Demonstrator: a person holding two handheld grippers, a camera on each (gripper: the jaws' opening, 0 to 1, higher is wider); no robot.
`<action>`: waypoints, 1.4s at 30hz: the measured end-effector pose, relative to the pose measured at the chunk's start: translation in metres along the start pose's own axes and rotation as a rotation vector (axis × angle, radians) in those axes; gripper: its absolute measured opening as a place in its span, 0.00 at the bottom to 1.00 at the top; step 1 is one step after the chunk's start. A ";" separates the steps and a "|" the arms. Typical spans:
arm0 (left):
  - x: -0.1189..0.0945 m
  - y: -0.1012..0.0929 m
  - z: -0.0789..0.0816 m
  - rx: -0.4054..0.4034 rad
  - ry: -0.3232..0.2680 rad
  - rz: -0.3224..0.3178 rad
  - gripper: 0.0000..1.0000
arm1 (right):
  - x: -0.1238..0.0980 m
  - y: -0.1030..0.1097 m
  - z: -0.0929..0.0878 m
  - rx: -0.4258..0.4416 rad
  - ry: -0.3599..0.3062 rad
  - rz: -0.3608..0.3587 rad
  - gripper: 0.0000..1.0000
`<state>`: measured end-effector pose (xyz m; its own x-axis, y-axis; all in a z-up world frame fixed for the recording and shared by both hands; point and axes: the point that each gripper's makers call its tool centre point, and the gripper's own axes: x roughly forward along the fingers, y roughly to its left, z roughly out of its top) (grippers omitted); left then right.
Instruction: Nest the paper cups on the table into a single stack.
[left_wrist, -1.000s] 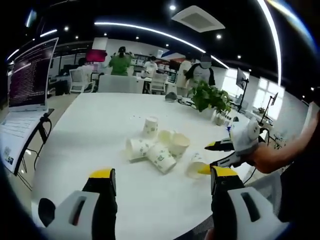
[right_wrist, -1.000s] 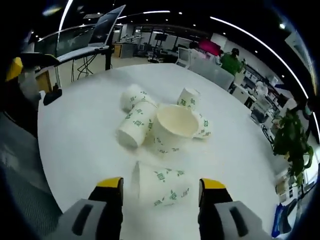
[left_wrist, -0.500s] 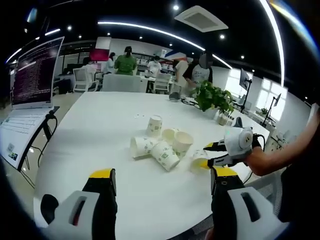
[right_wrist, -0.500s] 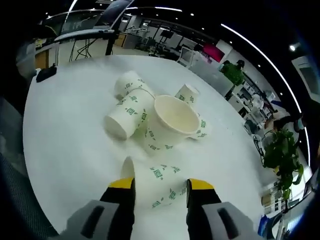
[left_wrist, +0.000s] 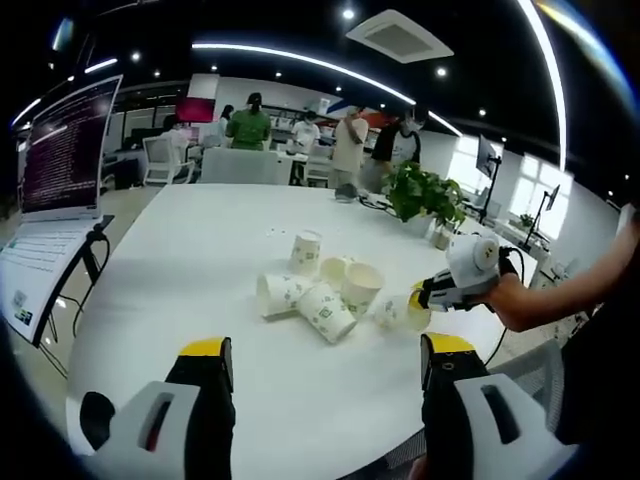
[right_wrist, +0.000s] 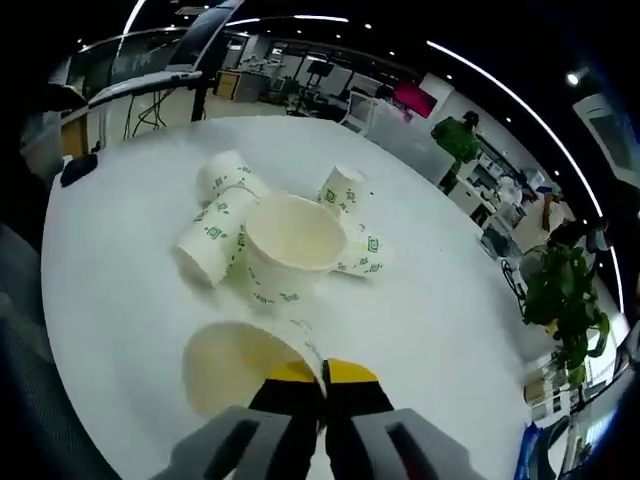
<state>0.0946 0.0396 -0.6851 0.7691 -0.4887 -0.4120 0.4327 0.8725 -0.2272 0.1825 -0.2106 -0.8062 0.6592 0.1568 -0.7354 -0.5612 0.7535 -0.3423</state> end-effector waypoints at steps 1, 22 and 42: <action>0.000 0.000 0.000 -0.001 0.000 -0.001 0.75 | 0.001 -0.001 -0.001 0.000 0.000 -0.001 0.00; 0.007 -0.002 -0.002 0.000 -0.003 -0.007 0.76 | -0.033 -0.041 0.030 0.104 -0.085 -0.006 0.00; 0.013 -0.007 0.006 0.014 -0.020 -0.024 0.77 | -0.036 -0.037 0.095 -0.031 -0.146 0.045 0.00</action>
<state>0.1044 0.0268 -0.6839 0.7676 -0.5096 -0.3886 0.4577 0.8604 -0.2243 0.2271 -0.1832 -0.7114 0.6973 0.2831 -0.6585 -0.6058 0.7238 -0.3303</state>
